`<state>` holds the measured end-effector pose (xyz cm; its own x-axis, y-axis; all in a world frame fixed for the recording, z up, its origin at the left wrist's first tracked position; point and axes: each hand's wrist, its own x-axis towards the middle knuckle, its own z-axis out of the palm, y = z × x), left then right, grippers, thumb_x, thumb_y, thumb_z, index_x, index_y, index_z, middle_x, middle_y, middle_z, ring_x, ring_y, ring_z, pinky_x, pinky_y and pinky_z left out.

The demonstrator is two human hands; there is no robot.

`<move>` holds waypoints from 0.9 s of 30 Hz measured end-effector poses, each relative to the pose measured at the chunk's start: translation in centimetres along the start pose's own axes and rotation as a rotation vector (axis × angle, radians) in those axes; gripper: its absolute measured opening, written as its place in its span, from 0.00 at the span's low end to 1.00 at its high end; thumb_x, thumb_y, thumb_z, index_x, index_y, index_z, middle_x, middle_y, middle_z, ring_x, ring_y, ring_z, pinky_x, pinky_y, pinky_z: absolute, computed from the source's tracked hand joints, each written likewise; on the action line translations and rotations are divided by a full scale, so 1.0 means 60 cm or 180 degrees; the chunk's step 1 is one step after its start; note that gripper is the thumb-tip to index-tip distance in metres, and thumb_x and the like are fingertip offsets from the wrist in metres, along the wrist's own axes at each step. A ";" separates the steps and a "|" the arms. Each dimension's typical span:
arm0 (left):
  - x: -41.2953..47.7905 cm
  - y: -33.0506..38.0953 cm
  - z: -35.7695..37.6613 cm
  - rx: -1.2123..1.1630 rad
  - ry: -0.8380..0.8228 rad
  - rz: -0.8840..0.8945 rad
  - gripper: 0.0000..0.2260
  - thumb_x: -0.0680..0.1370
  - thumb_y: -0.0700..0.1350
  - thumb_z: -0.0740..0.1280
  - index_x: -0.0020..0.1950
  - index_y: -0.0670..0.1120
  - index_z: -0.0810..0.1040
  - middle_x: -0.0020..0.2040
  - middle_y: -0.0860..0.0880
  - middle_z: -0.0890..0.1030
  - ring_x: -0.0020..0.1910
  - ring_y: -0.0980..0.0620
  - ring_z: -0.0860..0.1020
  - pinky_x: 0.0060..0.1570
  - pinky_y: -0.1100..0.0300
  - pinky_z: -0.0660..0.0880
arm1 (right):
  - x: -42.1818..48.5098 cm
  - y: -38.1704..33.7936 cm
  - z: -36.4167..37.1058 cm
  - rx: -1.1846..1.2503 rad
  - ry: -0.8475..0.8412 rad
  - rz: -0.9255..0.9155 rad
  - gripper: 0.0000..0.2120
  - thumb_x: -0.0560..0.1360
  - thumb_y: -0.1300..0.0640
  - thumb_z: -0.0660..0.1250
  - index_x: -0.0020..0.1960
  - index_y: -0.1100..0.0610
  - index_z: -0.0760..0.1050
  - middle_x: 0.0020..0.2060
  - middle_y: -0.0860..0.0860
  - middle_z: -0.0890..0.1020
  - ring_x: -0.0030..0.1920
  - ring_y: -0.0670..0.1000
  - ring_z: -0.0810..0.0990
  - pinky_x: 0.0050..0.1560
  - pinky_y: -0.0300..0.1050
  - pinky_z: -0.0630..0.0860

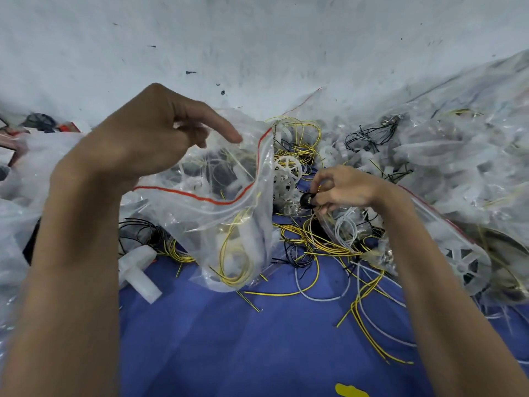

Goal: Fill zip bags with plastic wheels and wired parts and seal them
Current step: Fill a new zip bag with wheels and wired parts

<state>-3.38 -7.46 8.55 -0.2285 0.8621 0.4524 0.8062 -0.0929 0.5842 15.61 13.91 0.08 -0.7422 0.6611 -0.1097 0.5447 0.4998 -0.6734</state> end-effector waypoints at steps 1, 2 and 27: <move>0.000 0.002 0.000 0.0033 0.0011 -0.0040 0.26 0.76 0.30 0.61 0.39 0.63 0.83 0.41 0.51 0.82 0.40 0.59 0.77 0.46 0.63 0.72 | 0.000 0.001 -0.002 0.0064 0.0023 -0.0015 0.05 0.74 0.64 0.67 0.46 0.57 0.71 0.37 0.56 0.82 0.35 0.49 0.82 0.42 0.42 0.78; 0.000 0.003 0.000 0.0059 0.0016 -0.0077 0.26 0.76 0.30 0.61 0.40 0.63 0.83 0.43 0.48 0.82 0.41 0.56 0.77 0.46 0.61 0.72 | -0.001 0.001 -0.004 0.0133 0.0046 -0.0034 0.06 0.74 0.64 0.67 0.46 0.57 0.71 0.36 0.55 0.83 0.34 0.48 0.82 0.41 0.42 0.78; 0.007 0.034 0.027 0.0409 -0.0077 -0.0504 0.14 0.75 0.39 0.68 0.40 0.61 0.79 0.39 0.53 0.78 0.41 0.57 0.76 0.38 0.65 0.68 | -0.119 -0.188 0.006 -0.0292 0.0783 -0.1862 0.08 0.65 0.50 0.76 0.42 0.51 0.82 0.35 0.45 0.83 0.34 0.39 0.77 0.38 0.33 0.73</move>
<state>-0.96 -6.48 8.84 -0.3458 0.8728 0.3445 0.8247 0.1076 0.5552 14.60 3.34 8.20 -0.8216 0.3682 0.4352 0.1161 0.8555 -0.5046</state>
